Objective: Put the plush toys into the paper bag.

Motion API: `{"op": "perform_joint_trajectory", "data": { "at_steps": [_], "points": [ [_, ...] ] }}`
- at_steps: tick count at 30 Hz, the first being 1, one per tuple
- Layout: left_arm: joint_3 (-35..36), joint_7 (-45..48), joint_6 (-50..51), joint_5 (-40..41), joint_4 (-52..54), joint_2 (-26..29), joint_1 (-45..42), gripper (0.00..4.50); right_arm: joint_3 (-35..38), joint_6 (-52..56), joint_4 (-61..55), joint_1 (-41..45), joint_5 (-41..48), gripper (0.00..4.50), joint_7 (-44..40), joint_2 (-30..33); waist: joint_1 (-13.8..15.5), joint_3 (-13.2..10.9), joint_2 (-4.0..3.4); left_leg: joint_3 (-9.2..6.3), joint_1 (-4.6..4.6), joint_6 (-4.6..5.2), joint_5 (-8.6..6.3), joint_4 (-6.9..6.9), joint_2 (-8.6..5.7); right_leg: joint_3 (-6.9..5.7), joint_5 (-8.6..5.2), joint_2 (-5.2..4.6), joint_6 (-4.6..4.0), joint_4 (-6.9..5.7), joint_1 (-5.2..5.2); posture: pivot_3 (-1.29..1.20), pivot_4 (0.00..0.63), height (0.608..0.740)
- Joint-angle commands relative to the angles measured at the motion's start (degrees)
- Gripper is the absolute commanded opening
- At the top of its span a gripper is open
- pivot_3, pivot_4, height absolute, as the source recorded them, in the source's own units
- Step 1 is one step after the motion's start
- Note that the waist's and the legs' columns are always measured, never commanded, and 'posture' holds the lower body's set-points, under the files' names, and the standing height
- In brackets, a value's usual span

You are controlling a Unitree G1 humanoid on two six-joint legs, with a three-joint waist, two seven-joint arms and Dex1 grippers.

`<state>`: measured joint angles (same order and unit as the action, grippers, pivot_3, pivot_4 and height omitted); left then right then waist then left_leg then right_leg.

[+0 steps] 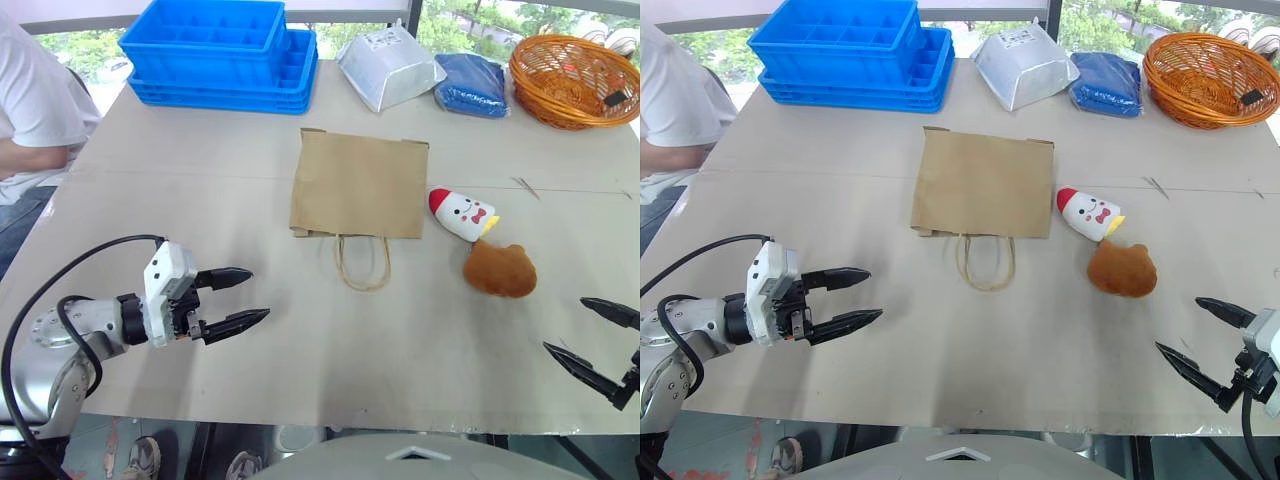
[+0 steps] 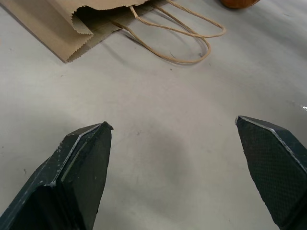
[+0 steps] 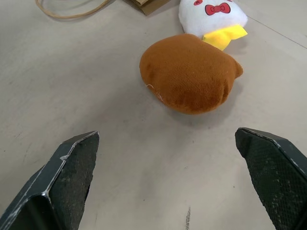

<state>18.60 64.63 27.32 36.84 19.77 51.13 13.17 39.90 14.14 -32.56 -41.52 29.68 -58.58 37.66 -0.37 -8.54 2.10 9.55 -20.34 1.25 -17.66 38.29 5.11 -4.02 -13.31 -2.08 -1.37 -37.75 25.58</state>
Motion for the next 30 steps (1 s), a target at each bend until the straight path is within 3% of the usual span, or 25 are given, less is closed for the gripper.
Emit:
{"op": "perform_joint_trajectory", "data": {
  "at_steps": [1, 7, 10, 13, 17, 23, 30],
  "points": [
    [-1.1, 0.1, -1.8, -1.1, 0.8, -0.1, -3.1, 4.48, -1.1, 0.2, -2.9, 3.0, 1.7, 4.50, 3.0, -1.0, 0.0, 0.0, 0.00, 0.00, 0.00, 0.00, 0.00, 0.00, 0.00, 0.00, 0.00, 0.00, 0.00, 0.00, 0.00, 0.00, 0.150, 0.740],
    [-9.5, -3.6, -2.8, -5.2, 2.1, -3.2, -14.1, 4.48, -7.4, 2.5, -9.2, 9.8, 3.7, 4.50, 10.0, -3.7, 0.2, 0.1, -0.06, -0.15, -0.04, -0.03, 0.03, 0.06, -0.19, 0.02, 0.03, 0.01, 0.01, -0.12, -0.03, 0.00, 0.150, 0.740],
    [-16.9, -4.4, -2.0, -12.3, 4.2, -0.5, -20.3, 4.48, -8.4, 2.6, -13.5, 8.8, 5.2, 4.50, 9.5, -3.2, 0.5, 0.1, -0.07, -0.35, -0.18, -0.25, 0.16, 0.05, -0.30, -0.03, 0.23, 0.21, -0.03, -0.08, 0.00, 0.00, 0.150, 0.740],
    [-23.8, -2.6, -5.1, -17.5, 1.2, -1.2, -28.4, 4.48, -8.7, 3.4, -17.2, 5.5, 6.6, 4.50, 7.7, -1.9, 1.3, 0.1, -0.08, -0.51, -0.28, -0.26, 0.17, 0.07, -0.43, -0.03, 0.23, 0.33, -0.03, -0.06, 0.02, 0.00, 0.150, 0.740],
    [-31.4, -1.3, -12.1, -24.0, -5.3, -5.5, -35.5, 4.48, -9.2, 1.9, -18.3, 2.2, 6.0, 4.50, 8.0, -3.2, 1.4, 0.1, -0.09, -0.57, -0.30, -0.23, 0.17, 0.12, -0.53, 0.00, 0.19, 0.29, 0.05, -0.07, -0.06, 0.00, 0.150, 0.740],
    [-39.1, 0.2, -33.7, -35.4, -19.1, -10.0, -41.5, 4.48, -9.8, -3.2, -18.2, -3.9, 2.7, 4.50, 8.1, -8.4, 1.2, 0.2, -0.05, -0.91, -0.29, -0.22, 0.17, 0.17, -0.61, 0.04, 0.08, 0.38, 0.24, -0.10, -0.09, 0.00, 0.150, 0.740],
    [-41.6, 1.9, -46.7, -38.8, -29.5, -14.2, -45.8, 1.24, -12.7, -6.9, -19.3, -6.5, -0.8, 4.50, 10.0, -11.4, 1.2, 0.2, -0.06, -1.07, -0.35, -0.04, 0.07, 0.28, -0.64, -0.02, 0.07, 0.39, 0.26, -0.13, -0.11, 0.00, 0.150, 0.740]
  ]
}}
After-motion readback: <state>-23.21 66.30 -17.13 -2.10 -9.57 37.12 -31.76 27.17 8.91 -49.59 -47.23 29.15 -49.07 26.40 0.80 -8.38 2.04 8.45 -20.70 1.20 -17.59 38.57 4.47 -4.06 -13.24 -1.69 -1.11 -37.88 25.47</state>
